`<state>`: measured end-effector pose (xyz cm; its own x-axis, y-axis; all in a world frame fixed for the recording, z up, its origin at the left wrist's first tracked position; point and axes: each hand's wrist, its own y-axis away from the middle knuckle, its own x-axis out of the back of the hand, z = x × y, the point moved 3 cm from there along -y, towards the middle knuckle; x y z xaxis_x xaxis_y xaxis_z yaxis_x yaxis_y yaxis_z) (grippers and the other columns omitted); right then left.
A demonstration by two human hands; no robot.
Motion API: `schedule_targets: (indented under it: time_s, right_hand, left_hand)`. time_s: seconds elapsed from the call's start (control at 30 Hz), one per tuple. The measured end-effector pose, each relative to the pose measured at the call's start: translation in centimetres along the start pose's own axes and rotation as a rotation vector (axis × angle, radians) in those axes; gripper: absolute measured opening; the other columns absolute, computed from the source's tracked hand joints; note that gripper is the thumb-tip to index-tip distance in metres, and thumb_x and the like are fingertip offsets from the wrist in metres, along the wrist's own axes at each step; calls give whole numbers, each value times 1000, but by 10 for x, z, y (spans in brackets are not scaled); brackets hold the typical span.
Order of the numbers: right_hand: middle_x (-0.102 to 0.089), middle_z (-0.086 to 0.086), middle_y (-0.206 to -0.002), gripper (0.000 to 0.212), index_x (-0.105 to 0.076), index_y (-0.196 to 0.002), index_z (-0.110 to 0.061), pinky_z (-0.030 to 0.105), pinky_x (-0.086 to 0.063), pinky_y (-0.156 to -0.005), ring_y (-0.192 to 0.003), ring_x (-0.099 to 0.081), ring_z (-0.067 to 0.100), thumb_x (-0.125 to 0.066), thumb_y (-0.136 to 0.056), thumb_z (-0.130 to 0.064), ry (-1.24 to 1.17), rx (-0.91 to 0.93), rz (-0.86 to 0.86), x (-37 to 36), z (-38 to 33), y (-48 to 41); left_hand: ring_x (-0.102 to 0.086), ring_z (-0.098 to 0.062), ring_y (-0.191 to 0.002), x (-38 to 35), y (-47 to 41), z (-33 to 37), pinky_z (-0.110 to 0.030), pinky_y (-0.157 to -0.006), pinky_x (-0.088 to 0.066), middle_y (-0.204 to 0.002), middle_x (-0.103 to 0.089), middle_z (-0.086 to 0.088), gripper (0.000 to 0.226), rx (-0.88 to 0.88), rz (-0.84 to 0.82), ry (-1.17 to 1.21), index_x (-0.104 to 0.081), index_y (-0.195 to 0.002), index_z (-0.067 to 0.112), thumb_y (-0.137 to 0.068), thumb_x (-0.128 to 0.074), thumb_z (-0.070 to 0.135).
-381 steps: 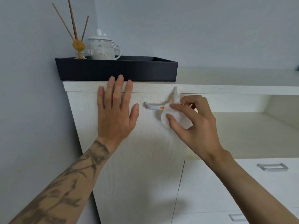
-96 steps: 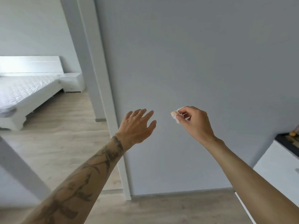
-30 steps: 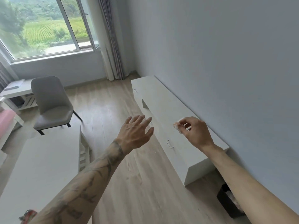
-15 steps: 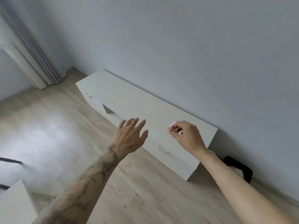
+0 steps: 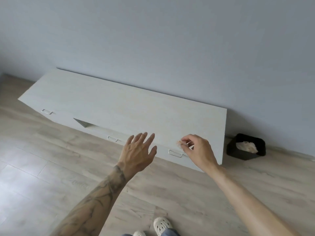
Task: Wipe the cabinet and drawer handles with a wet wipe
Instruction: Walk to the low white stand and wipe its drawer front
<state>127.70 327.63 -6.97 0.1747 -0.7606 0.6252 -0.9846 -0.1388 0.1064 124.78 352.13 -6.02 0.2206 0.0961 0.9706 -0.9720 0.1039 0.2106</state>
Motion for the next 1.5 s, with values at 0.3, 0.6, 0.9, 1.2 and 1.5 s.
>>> schedule_targets:
  time_s: [0.3,0.6,0.9,1.2,1.5]
  right_hand:
    - [-70,-19,-101,5,-75,-101,-30,24,-55,-75,-85,-69,2,-78,-97,-32,-23,-180,203,-112,114,-26]
    - [-67,-26,-109,12,-80,-103,-31,22,-54,-73,-83,-71,5,-74,-93,-32,-50,-163,440,-219,251,-41]
    - [-61,-13,-128,41,-72,-130,-19,25,-56,-79,-81,-72,9,-78,-91,-5,44,63,589,-297,358,-59]
    - [-46,-16,-133,64,-65,-135,-27,28,-63,-78,-91,-74,3,-77,-81,5,175,208,773,-332,397,-77]
    - [-60,-13,-123,33,-73,-120,-20,33,-58,-76,-104,-66,11,-78,-88,-15,221,340,884,-348,406,-81]
  left_hand:
    - [-29,-19,-157,-147,-103,-56,-42,-130,-17,-171,-33,-2,62,-217,-47,12,-28,-168,30,-110,-37,51]
    - [-39,-26,-154,-313,-194,-63,-47,-129,-23,-166,-43,-9,56,-434,173,34,-44,-162,21,-110,-43,40]
    - [-43,-34,-151,-424,-242,-74,-52,-125,-30,-160,-48,-17,53,-542,592,25,-52,-155,13,-111,-40,39]
    - [-46,-36,-147,-461,-260,-82,-52,-123,-29,-158,-50,-16,54,-587,929,26,-48,-157,11,-113,-38,40]
    - [-51,-34,-141,-473,-273,-81,-51,-119,-30,-152,-55,-12,54,-602,1093,41,-52,-154,12,-111,-42,43]
